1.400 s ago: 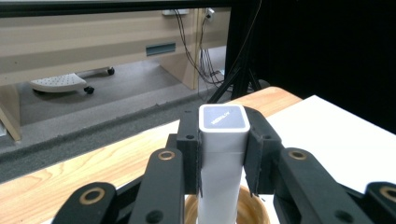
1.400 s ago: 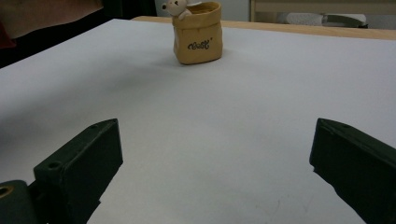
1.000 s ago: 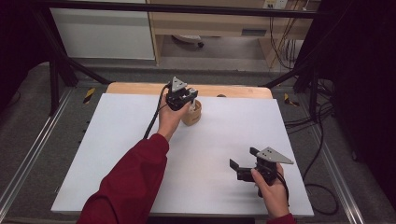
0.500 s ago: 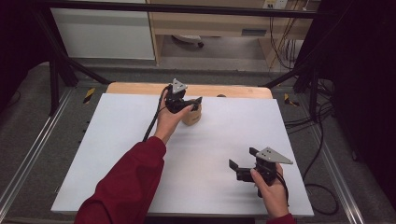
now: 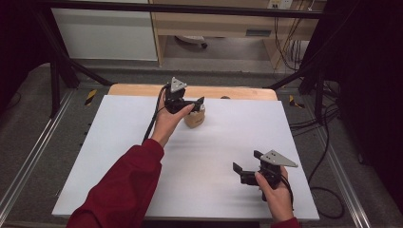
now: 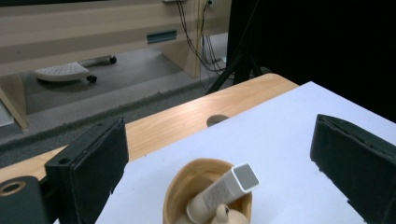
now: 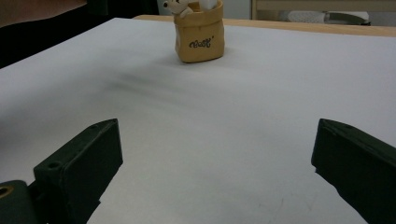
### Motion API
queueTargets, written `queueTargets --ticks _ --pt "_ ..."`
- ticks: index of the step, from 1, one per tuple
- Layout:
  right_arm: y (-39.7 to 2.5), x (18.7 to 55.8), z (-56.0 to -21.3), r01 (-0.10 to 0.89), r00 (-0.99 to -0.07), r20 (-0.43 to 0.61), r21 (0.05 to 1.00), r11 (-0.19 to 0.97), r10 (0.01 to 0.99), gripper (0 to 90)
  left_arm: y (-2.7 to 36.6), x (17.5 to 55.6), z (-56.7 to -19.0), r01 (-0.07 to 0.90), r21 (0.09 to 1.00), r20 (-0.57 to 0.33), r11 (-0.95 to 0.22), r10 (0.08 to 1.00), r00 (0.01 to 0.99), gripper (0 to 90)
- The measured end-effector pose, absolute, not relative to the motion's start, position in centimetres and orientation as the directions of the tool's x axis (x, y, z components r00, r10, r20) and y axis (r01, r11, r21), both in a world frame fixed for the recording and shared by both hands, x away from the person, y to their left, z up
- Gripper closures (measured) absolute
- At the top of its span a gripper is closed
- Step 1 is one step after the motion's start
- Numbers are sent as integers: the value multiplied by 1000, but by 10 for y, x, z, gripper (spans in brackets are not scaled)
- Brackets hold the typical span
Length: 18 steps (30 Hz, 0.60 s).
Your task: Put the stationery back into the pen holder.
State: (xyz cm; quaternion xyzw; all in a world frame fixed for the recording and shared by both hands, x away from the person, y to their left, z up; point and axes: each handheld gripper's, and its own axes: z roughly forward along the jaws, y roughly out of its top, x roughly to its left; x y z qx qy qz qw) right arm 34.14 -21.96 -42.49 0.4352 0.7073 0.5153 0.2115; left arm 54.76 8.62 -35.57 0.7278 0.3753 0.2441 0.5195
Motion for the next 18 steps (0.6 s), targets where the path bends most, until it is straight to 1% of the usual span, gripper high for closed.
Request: queueTargets --ticks 4,12,18 --pt "-219 341 -425 398 -532 148 913 92 834 19 91 538 -357 268 945 -13 -187 797 604 44" --pt "-218 341 -424 396 -535 144 913 96 833 19 105 516 -357 276 947 -46 -161 786 617 56" --pt "-218 341 -424 395 -538 139 913 102 831 19 115 492 -360 273 944 -32 -184 773 633 55"
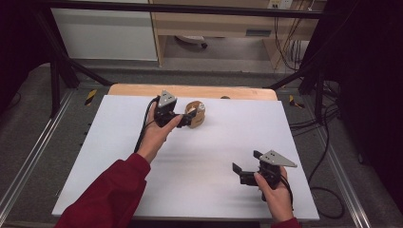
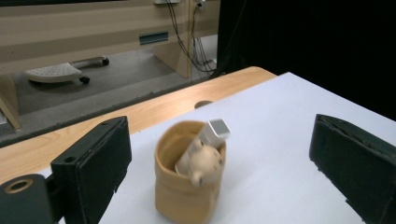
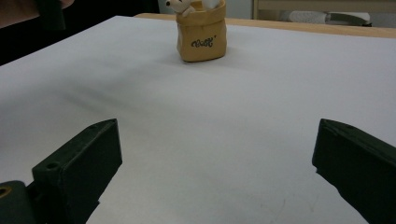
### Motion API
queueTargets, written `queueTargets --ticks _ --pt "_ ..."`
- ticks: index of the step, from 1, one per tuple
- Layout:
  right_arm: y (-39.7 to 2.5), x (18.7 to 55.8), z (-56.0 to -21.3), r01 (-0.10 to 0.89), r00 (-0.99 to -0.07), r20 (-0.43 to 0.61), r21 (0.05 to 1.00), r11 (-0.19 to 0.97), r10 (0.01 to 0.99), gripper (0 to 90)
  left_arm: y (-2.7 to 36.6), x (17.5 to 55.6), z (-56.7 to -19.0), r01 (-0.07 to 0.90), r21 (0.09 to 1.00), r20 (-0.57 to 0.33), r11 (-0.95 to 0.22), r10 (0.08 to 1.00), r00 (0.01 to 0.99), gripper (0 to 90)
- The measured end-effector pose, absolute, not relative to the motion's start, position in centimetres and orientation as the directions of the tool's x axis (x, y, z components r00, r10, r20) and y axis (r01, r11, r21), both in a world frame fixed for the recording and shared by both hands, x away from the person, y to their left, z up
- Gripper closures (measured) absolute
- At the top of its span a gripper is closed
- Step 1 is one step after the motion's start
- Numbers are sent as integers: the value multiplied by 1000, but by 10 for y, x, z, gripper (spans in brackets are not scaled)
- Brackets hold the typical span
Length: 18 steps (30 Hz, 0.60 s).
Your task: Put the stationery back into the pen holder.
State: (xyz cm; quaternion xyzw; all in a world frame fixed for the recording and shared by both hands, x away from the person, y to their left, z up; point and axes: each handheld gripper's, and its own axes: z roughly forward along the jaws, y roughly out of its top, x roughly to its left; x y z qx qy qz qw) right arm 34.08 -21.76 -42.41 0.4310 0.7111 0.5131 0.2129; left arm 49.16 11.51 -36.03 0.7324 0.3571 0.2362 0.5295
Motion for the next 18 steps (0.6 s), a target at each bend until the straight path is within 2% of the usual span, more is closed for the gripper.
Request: queueTargets --ticks 8,18 --pt "-217 341 -424 395 -538 134 912 108 832 19 133 454 -372 290 946 -85 -148 747 659 54" --pt "-217 340 -425 395 -542 122 911 123 832 19 170 400 -405 319 941 -126 -111 760 638 58"
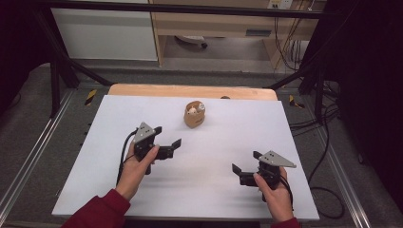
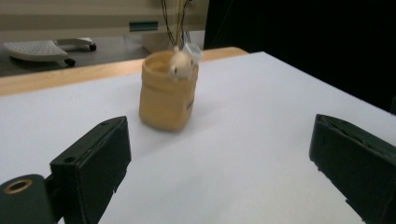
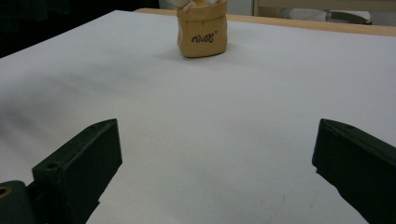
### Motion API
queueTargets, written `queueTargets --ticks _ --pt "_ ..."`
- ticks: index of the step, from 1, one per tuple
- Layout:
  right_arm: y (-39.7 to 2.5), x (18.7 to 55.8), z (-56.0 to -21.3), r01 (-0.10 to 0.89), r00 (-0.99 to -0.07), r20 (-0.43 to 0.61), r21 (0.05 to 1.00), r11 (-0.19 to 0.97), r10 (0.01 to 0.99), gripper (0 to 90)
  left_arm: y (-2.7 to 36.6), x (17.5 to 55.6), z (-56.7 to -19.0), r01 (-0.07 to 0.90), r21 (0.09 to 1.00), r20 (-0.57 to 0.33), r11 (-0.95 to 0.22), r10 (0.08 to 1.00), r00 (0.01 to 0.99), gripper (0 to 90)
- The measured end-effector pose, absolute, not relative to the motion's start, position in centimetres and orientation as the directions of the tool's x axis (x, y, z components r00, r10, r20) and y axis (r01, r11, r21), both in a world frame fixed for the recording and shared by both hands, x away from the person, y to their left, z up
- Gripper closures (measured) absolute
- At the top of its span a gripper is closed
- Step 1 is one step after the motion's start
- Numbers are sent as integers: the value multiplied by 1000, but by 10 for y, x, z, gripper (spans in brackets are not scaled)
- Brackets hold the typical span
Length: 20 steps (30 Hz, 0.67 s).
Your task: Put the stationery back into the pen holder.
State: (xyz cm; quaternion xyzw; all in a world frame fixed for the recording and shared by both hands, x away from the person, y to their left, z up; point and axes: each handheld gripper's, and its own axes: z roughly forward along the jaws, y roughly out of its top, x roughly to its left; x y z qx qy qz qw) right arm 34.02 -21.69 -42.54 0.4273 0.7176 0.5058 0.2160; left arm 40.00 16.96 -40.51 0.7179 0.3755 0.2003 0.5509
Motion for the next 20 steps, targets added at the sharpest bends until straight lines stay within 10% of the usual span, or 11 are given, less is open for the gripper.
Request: queueTargets --ticks 20 --pt "-233 340 -430 428 -464 71 891 154 883 28 265 327 -424 344 926 -71 -153 827 558 57"
